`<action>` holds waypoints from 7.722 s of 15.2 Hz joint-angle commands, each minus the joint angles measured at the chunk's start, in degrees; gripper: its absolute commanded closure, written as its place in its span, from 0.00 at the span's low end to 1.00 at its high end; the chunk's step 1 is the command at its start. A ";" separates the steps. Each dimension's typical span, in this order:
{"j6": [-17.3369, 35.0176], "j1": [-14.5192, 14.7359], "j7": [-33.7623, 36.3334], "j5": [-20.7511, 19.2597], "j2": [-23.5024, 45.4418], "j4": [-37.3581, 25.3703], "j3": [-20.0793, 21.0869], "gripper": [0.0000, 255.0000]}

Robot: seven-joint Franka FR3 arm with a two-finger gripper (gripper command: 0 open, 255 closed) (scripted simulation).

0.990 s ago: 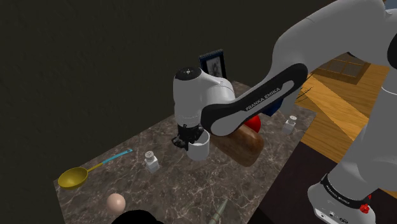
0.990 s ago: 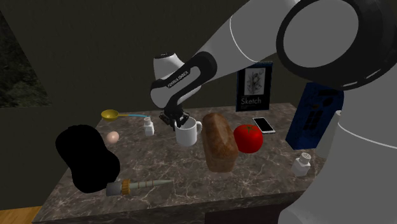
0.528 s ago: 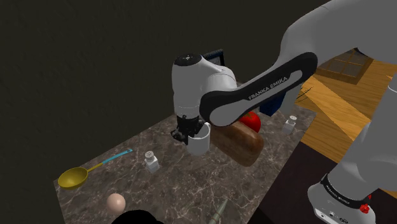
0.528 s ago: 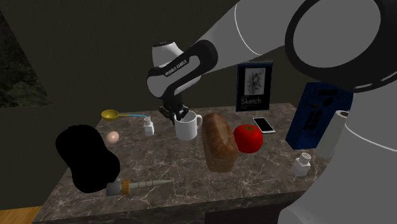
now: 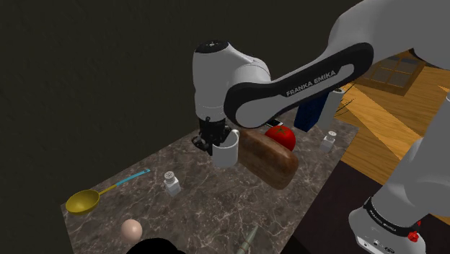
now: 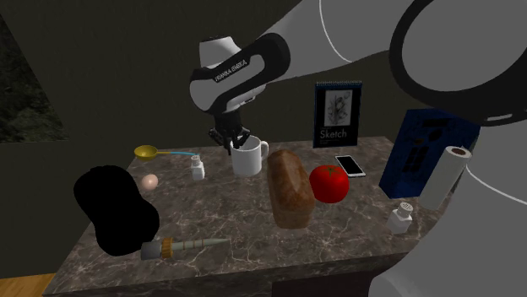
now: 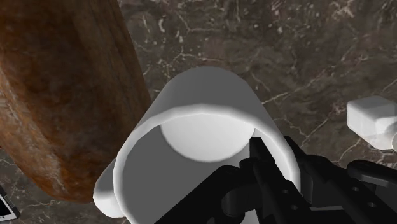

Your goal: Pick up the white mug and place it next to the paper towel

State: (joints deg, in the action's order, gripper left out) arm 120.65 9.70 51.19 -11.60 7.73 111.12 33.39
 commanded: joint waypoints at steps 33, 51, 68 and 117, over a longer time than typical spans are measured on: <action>-25.50 0.52 -3.57 2.56 -2.07 -24.01 0.88 1.00; -24.16 -6.41 -26.03 15.29 -30.63 1.65 -12.94 1.00; -27.00 -10.87 -49.10 10.26 -49.01 17.29 -32.82 1.00; -5.76 -19.61 -74.34 -7.16 -50.21 36.96 -62.21 1.00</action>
State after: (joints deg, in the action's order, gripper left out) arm 114.09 -9.85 -23.18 -18.58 -42.59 147.45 -28.61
